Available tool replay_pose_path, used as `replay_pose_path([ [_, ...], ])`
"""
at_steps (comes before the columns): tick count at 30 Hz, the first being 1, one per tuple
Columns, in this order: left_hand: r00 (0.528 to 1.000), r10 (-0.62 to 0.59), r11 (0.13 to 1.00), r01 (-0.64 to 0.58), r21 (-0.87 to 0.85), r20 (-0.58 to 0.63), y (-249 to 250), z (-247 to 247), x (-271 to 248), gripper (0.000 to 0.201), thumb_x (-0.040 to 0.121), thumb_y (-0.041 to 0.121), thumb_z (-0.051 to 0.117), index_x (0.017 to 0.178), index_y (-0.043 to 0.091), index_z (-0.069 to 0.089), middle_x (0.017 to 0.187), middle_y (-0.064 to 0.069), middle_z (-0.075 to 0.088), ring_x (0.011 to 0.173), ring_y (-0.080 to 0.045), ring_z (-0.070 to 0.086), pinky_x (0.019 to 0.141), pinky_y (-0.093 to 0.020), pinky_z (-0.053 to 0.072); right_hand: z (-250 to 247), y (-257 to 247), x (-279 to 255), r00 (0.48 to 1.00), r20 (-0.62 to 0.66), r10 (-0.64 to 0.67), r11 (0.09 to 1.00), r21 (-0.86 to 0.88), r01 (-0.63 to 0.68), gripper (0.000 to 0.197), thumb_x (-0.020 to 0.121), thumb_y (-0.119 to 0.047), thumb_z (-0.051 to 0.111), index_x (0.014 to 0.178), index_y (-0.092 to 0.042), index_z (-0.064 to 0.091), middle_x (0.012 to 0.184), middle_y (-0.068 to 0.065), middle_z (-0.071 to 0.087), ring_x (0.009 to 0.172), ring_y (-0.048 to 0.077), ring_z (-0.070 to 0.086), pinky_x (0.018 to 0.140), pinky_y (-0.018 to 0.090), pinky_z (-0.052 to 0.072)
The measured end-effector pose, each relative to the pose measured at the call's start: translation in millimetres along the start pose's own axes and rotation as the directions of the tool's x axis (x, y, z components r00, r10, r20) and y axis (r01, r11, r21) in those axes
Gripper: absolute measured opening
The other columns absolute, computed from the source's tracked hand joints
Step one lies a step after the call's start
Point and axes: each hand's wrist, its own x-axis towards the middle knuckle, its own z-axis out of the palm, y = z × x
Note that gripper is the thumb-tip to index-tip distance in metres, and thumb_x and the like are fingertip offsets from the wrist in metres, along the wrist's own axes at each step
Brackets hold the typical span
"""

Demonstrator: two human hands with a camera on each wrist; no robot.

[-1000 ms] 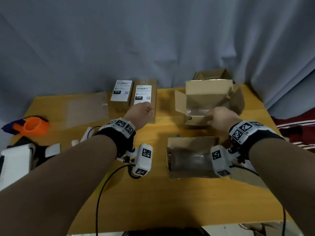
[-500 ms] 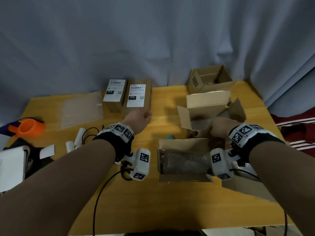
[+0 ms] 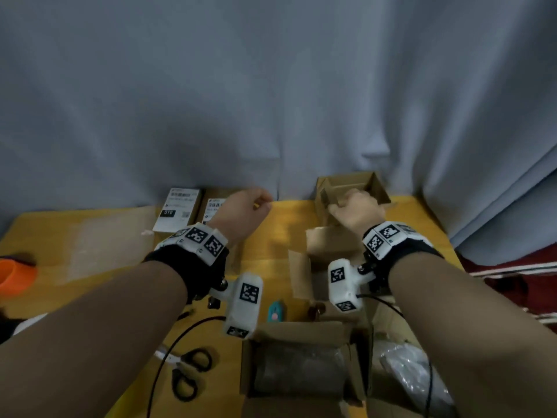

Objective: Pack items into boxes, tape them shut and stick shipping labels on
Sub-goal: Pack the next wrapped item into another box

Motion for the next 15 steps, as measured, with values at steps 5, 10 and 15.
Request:
replay_pose_path([
  [5,0.999,-0.048,0.999,0.048,-0.011,-0.011,-10,0,15,0.025,0.096,0.023,0.05,0.118,0.016,0.06,0.11,0.003,0.061,0.098,-0.01,0.054,0.084,-0.023,0.042,21,-5,41,0.986,0.164,0.031,1.0,-0.006,-0.03,0.051,0.092,-0.049,0.05,0.123,-0.009,0.049,0.122,0.009,0.06,0.123,0.029,0.049,0.114,0.05,0.016],
  [10,0.99,-0.138,0.99,0.138,-0.001,0.015,-31,7,12,0.026,0.096,0.024,0.05,0.12,0.017,0.059,0.108,0.006,0.059,0.092,-0.006,0.052,0.067,-0.014,0.039,35,-9,57,0.988,0.133,0.073,0.994,-0.089,-0.062,0.028,0.092,-0.035,0.055,0.104,-0.011,0.059,0.09,0.005,0.061,0.092,0.025,0.052,0.11,0.049,0.022],
  [15,0.983,-0.173,0.985,0.172,0.029,0.062,-42,9,1,0.028,0.097,0.024,0.049,0.122,0.017,0.058,0.116,0.002,0.06,0.098,-0.01,0.054,0.08,-0.021,0.04,27,-12,50,0.995,-0.099,0.031,0.999,0.032,-0.028,0.033,0.094,-0.031,0.047,0.111,-0.005,0.058,0.108,0.014,0.064,0.105,0.033,0.057,0.102,0.044,0.035],
])
